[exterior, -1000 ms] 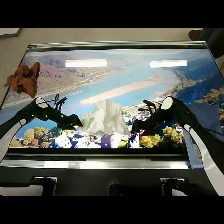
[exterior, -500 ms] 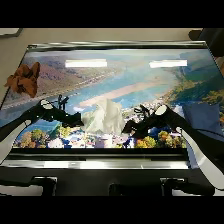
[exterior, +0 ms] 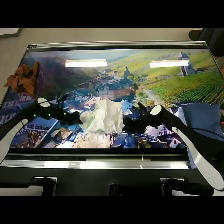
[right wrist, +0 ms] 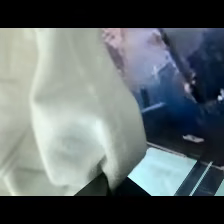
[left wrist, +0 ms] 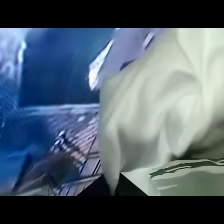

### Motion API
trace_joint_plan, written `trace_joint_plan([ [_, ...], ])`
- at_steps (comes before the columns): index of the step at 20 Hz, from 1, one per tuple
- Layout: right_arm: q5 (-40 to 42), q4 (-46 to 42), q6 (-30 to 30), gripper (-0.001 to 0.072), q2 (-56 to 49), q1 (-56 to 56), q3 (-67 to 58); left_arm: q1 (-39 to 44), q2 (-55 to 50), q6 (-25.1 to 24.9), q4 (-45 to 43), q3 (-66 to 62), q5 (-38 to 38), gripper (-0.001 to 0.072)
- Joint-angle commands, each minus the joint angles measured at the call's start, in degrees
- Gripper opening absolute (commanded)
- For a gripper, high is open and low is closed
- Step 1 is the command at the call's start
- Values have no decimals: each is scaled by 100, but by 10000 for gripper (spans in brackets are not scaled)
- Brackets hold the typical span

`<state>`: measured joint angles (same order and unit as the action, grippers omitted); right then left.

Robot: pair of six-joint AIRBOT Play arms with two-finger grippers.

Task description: Fold the shirts.

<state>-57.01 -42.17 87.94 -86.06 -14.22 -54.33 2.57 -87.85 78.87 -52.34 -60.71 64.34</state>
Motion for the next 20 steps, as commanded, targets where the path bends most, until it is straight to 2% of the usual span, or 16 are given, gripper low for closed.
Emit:
trace_joint_plan([
  [1,-109,-1069,37,42,693,407,-407,-326,549,-39,-396,-717,59,23],
  [5,170,-2771,-26,42,2208,1563,-1657,-1147,1561,-37,-573,-2682,0,23],
  [7,774,-2874,-326,42,2999,2002,-2406,-1357,2072,-24,-555,-3823,-197,23],
  [9,1491,-2876,-332,42,3665,2133,-2959,-1318,2559,-24,-527,-4697,-643,23],
  [13,2127,-2898,-328,43,4579,2135,-3368,-1130,3436,-22,-511,-5237,-1523,24],
  [17,1930,-3067,-308,43,5021,2135,-3368,-1161,3912,-20,-901,-5235,-1445,24],
  [20,721,-3495,-140,44,5040,2135,-3368,-1161,3921,376,-1698,-5211,-507,24],
])
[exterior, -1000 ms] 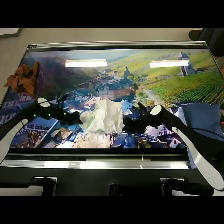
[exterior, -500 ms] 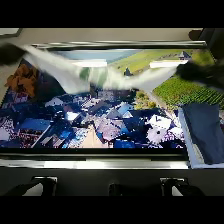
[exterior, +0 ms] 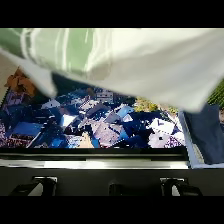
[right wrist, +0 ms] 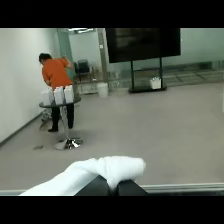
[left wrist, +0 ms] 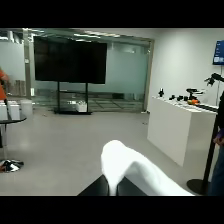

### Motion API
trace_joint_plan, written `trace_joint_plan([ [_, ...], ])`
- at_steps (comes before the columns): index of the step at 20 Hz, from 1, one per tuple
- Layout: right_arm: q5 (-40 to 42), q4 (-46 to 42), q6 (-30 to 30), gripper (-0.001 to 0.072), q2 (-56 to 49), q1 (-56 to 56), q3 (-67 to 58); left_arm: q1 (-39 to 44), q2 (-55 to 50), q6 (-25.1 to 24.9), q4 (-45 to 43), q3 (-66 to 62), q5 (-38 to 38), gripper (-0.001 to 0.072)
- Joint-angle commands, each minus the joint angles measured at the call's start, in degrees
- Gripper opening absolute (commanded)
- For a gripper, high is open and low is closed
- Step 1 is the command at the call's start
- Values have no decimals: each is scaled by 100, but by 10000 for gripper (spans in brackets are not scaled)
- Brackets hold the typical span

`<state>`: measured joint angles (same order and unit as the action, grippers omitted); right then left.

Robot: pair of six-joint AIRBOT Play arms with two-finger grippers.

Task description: Fold the shirts.

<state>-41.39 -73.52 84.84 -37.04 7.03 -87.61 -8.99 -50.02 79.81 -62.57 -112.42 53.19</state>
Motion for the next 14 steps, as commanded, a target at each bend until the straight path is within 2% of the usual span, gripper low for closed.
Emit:
trace_joint_plan([
  [1,-1482,-476,289,44,90,11,-37,-4,133,321,-872,81,1023,24],
  [4,-3779,-520,518,43,-273,9,140,79,243,442,-767,1137,1790,23],
  [6,-4553,-481,444,43,-358,9,691,214,501,417,-756,2297,1832,24],
  [10,-5060,-619,343,43,-35,11,1252,240,1456,367,-957,4026,1781,23],
  [12,-4962,-691,348,43,225,11,1224,238,1904,387,-1204,4013,1757,22],
  [14,-4964,-748,444,43,459,11,1113,223,2142,691,-1532,3585,1770,22],
])
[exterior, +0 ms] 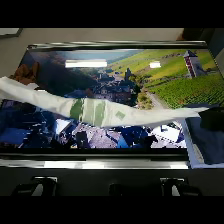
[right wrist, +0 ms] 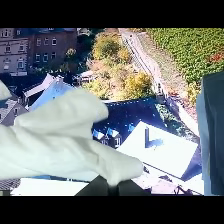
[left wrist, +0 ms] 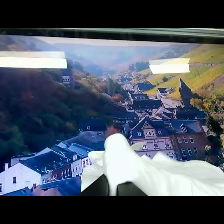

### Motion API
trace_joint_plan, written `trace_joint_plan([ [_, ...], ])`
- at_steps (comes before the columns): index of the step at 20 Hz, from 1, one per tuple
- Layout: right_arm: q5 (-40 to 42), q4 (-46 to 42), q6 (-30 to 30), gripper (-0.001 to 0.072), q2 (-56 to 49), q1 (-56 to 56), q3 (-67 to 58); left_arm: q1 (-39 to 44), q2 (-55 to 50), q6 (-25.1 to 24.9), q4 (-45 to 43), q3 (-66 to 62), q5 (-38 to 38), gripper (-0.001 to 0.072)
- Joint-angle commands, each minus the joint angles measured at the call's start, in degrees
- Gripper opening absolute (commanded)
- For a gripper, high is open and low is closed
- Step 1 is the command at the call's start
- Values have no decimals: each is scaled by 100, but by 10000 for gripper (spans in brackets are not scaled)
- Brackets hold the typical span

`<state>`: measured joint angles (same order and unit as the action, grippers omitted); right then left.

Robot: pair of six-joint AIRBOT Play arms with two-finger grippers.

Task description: Fold the shirts.

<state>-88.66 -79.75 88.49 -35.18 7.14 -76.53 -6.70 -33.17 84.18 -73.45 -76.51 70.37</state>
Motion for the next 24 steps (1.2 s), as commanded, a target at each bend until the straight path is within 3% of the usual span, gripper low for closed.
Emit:
trace_joint_plan([
  [1,-267,-238,256,43,363,0,-48,-7,472,424,-627,-275,195,21],
  [5,-737,-800,518,42,326,0,24,-7,354,590,-931,-428,1172,21],
  [8,-549,-719,542,43,-267,-2,549,-2,-90,584,-863,511,1021,23],
  [10,328,-391,538,43,-918,-2,1178,-2,-678,568,-758,1259,319,23],
  [12,1908,-11,538,43,-1759,-2,1641,-2,-1550,295,-372,1714,-782,24],
  [14,3456,573,542,44,-2691,-2,1690,-2,-2658,282,-181,1683,-1631,24],
  [16,4813,1456,713,44,-3552,-2,1692,-2,-3753,282,-9,1416,-1996,25],
  [18,5521,2306,1102,45,-4199,-2,1692,-2,-4579,282,262,1134,-1987,25],
  [21,5792,3563,1180,45,-4872,-2,1692,0,-5421,280,892,800,-2037,25],
  [24,5965,3755,1082,78,-5160,-160,1690,0,-5823,280,1300,566,-2197,35],
])
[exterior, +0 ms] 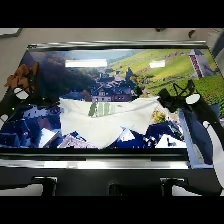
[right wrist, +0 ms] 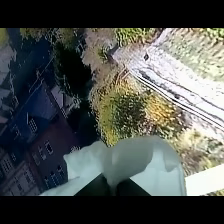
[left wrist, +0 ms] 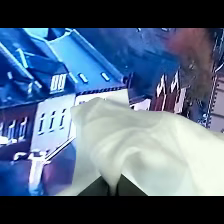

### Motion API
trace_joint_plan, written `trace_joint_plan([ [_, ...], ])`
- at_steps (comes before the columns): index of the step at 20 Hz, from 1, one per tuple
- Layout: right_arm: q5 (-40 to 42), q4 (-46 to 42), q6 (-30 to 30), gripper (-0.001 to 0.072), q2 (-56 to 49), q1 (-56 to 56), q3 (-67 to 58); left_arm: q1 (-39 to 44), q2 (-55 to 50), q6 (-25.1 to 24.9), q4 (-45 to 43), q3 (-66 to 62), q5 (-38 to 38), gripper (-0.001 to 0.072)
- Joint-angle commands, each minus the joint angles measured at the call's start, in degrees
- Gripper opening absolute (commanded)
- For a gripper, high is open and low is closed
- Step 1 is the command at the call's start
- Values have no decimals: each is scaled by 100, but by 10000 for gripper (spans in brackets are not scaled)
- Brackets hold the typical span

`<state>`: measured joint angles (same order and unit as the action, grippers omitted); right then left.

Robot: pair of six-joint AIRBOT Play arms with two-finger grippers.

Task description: Fold the shirts.

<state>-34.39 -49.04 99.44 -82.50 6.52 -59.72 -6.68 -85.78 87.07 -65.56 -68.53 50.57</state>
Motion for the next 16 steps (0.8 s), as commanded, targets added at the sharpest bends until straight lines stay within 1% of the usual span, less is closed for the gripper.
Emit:
trace_joint_plan([
  [1,608,688,-166,244,-417,-111,0,-11,-588,-11,511,-306,-280,157],
  [2,520,684,-271,454,-354,-90,-57,-61,-581,-96,472,-422,-306,477],
  [3,271,660,-470,549,-251,15,-146,-153,-581,-197,404,-599,-188,699],
  [4,-111,603,-787,558,-107,201,-264,-295,-584,-339,214,-831,111,679],
  [5,-568,439,-1064,565,46,459,-363,-444,-584,-374,-90,-1032,428,679],
  [7,-1493,-197,-1137,565,245,1001,-452,-741,-581,-376,-719,-1226,1084,678],
  [9,-2745,-782,-1134,570,238,1412,-407,-940,-595,-638,-745,-1071,1471,677],
  [10,-3108,-986,-1141,620,219,1436,-297,-966,-597,-868,-581,-920,1552,677],
  [11,-3335,-1078,-1182,631,210,1381,-151,-957,-597,-1132,-310,-772,1589,672],
  [12,-3386,-1069,-1237,658,210,1316,-4,-920,-597,-1410,55,-614,1593,653],
  [13,-3383,-1025,-1340,667,210,1215,140,-857,-601,-1655,343,-494,1582,625],
  [14,-3333,-1016,-1355,667,210,1113,247,-765,-629,-1860,520,-428,1576,614],
  [16,-3220,-1016,-1355,666,208,909,341,-549,-715,-2063,560,-422,1545,614],
])
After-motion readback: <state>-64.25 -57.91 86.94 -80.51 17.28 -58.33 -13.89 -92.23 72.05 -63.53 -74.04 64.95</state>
